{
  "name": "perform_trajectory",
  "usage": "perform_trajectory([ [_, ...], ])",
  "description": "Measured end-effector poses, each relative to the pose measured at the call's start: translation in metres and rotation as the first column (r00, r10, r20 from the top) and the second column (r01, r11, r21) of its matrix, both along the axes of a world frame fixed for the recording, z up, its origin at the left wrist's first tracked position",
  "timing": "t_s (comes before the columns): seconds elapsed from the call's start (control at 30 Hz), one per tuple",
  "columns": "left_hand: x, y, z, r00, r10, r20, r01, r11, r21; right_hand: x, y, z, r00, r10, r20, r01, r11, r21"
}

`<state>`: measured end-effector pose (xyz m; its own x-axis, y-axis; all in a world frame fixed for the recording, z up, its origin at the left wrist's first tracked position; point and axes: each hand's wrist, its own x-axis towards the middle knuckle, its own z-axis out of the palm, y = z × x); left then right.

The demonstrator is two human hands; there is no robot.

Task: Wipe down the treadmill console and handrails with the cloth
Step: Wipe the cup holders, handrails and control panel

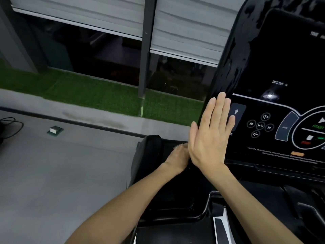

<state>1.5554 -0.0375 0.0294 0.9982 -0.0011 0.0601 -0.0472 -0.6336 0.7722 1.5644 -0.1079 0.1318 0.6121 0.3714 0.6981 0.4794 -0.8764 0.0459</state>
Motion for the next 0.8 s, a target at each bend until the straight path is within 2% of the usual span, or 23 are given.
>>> perform_trajectory([
  [0.07, -0.017, 0.006, 0.002, 0.995, -0.098, -0.033, 0.101, 0.991, 0.088, -0.001, -0.001, -0.001, 1.0, 0.004, 0.003, -0.004, 1.0, 0.008],
  [0.13, -0.031, 0.008, -0.002, 0.985, -0.169, -0.019, 0.17, 0.979, 0.11, -0.001, 0.0, -0.001, 1.0, 0.005, 0.006, -0.005, 1.0, 0.021],
  [0.2, -0.037, 0.011, 0.0, 0.986, -0.167, 0.006, 0.165, 0.98, 0.112, 0.0, 0.001, -0.002, 1.0, 0.01, 0.008, -0.01, 0.999, 0.031],
  [0.27, -0.028, 0.011, 0.006, 0.985, -0.173, -0.031, 0.175, 0.981, 0.089, 0.001, 0.003, -0.001, 1.0, 0.016, 0.004, -0.016, 0.999, 0.037],
  [0.43, 0.019, 0.02, 0.006, 0.987, -0.042, -0.153, 0.056, 0.995, 0.086, -0.001, 0.005, -0.001, 1.0, 0.012, -0.006, -0.011, 1.0, 0.021],
  [0.53, 0.009, 0.017, 0.003, 0.996, -0.039, -0.083, 0.043, 0.998, 0.055, -0.001, 0.004, -0.001, 1.0, 0.005, -0.009, -0.005, 1.0, 0.01],
  [0.7, -0.038, 0.026, -0.029, 0.964, -0.247, 0.095, 0.239, 0.967, 0.091, 0.0, 0.0, -0.001, 1.0, -0.002, -0.019, 0.002, 1.0, 0.014],
  [0.8, -0.033, 0.038, -0.037, 0.948, -0.311, 0.071, 0.308, 0.95, 0.046, 0.0, 0.001, -0.001, 1.0, 0.007, -0.014, -0.007, 1.0, 0.022],
])
